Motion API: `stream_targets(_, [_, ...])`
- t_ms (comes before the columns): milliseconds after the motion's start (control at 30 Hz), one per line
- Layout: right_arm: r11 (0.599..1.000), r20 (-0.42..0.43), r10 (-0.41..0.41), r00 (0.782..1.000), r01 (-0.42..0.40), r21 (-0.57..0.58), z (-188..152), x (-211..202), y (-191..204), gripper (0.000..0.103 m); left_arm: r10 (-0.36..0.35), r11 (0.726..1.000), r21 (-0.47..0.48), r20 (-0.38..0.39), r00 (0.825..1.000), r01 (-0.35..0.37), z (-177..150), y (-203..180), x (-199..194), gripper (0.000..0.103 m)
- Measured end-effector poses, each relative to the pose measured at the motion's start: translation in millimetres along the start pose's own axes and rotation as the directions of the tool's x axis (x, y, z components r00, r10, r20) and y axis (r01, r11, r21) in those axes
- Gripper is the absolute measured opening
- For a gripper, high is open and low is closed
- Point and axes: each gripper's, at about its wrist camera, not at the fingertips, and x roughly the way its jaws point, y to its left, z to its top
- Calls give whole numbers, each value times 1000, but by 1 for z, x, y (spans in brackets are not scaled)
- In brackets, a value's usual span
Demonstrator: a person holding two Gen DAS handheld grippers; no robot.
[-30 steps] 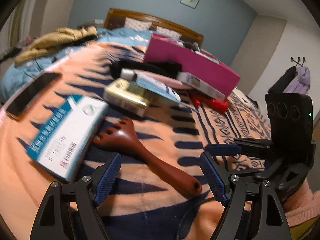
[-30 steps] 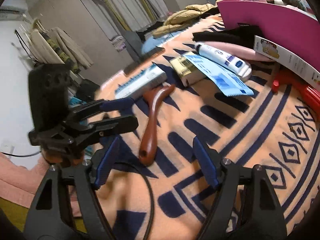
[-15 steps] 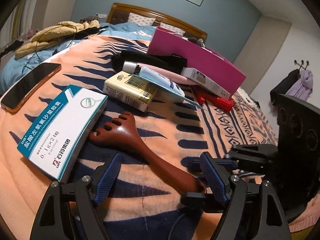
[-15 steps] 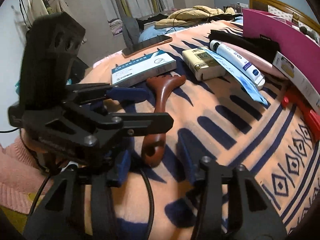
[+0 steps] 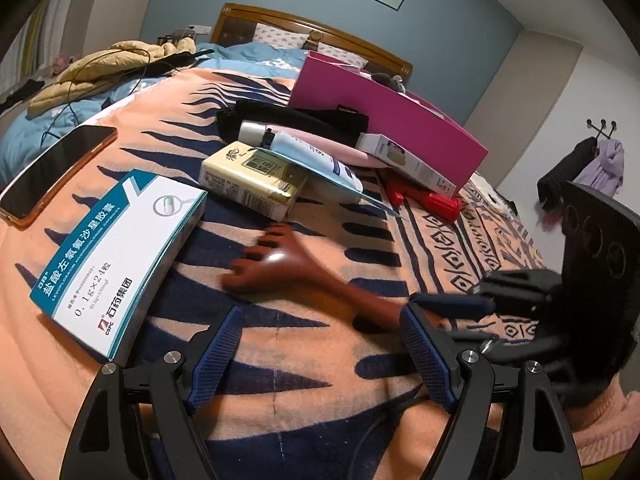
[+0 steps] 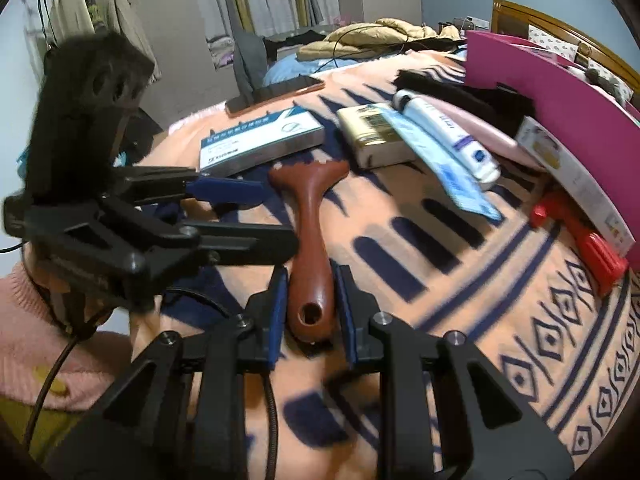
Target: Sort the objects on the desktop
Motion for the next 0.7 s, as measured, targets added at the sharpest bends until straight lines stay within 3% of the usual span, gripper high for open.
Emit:
stream_targets(233, [998, 0, -33, 999, 33, 45, -17, -26, -33, 27, -12, 999, 34, -4, 1000, 12, 6, -11, 5, 83])
stream_targets(367, [988, 3, -49, 999, 49, 146, -26, -33, -55, 29, -7, 998, 56, 2, 1000, 7, 13, -20, 7, 83])
stream_targets(467, [979, 80, -14, 997, -3, 203, -28, -51, -64, 29, -20, 998, 55, 12, 1000, 19, 23, -25, 9, 85])
stream_targets(500, [975, 108, -16, 994, -8, 224, -28, -57, -67, 30, -23, 998, 50, 16, 1000, 22, 28, -27, 11, 91])
stream_targets(600, [958, 176, -72, 982, 19, 286, -23, -74, -75, 36, -15, 998, 54, 41, 999, 13, 43, -36, 16, 102])
stream_targets(700, [941, 228, -141, 963, 59, 334, -18, -88, -82, 39, -10, 997, 77, 68, 998, 5, 57, -50, 21, 103])
